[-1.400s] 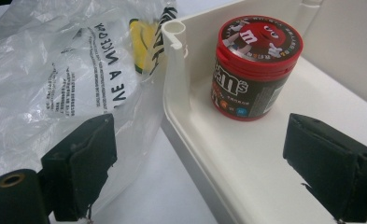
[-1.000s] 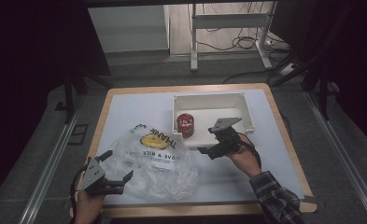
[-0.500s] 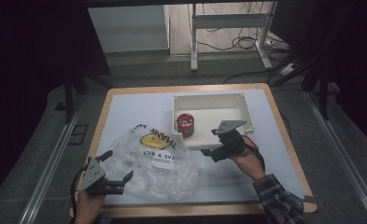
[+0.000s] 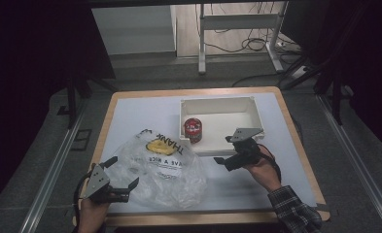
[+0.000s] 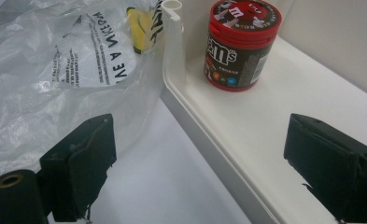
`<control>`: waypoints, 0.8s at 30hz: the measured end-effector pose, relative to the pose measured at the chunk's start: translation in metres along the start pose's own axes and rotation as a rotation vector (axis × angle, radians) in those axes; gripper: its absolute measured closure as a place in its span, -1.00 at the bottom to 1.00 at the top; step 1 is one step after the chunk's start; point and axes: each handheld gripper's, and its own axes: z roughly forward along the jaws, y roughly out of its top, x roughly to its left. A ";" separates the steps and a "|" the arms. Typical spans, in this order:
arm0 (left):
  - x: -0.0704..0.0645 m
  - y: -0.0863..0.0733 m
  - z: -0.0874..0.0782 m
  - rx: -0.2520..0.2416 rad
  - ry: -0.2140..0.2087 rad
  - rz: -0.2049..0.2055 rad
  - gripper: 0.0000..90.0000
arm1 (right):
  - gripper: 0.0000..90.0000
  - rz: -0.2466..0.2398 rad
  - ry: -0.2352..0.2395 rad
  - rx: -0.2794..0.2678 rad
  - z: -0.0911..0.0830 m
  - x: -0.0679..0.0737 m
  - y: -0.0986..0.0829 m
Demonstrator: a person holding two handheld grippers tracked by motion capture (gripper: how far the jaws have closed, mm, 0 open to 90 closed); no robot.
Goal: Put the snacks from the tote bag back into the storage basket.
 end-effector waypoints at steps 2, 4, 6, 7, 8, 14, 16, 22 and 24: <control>0.000 0.000 0.000 0.000 0.000 0.000 -1.00 | -0.79 -0.001 -0.001 -0.001 -0.001 0.000 -0.001; 0.000 0.000 0.000 0.000 0.000 0.000 -1.00 | -0.79 0.006 -0.007 -0.003 -0.004 0.000 -0.004; 0.000 0.000 0.000 0.000 0.000 -0.002 -1.00 | -0.79 0.007 -0.010 -0.005 -0.005 0.000 -0.006; 0.000 0.000 0.000 0.000 0.000 -0.002 -1.00 | -0.79 0.007 -0.010 -0.005 -0.005 0.000 -0.006; 0.000 0.000 0.000 -0.001 -0.001 -0.002 -1.00 | -0.79 0.010 -0.013 -0.007 -0.007 0.000 -0.008; 0.000 0.000 0.000 -0.001 0.000 -0.002 -1.00 | -0.79 0.016 -0.022 -0.012 -0.012 -0.001 -0.013; 0.000 0.000 0.000 -0.001 0.000 -0.002 -1.00 | -0.79 0.021 -0.025 -0.016 -0.014 -0.001 -0.016; 0.000 0.000 0.000 -0.002 0.001 -0.005 -1.00 | -0.79 0.024 -0.032 -0.020 -0.020 0.000 -0.020; 0.000 0.000 0.000 -0.003 0.001 -0.005 -1.00 | -0.80 0.026 -0.031 -0.023 -0.022 0.001 -0.022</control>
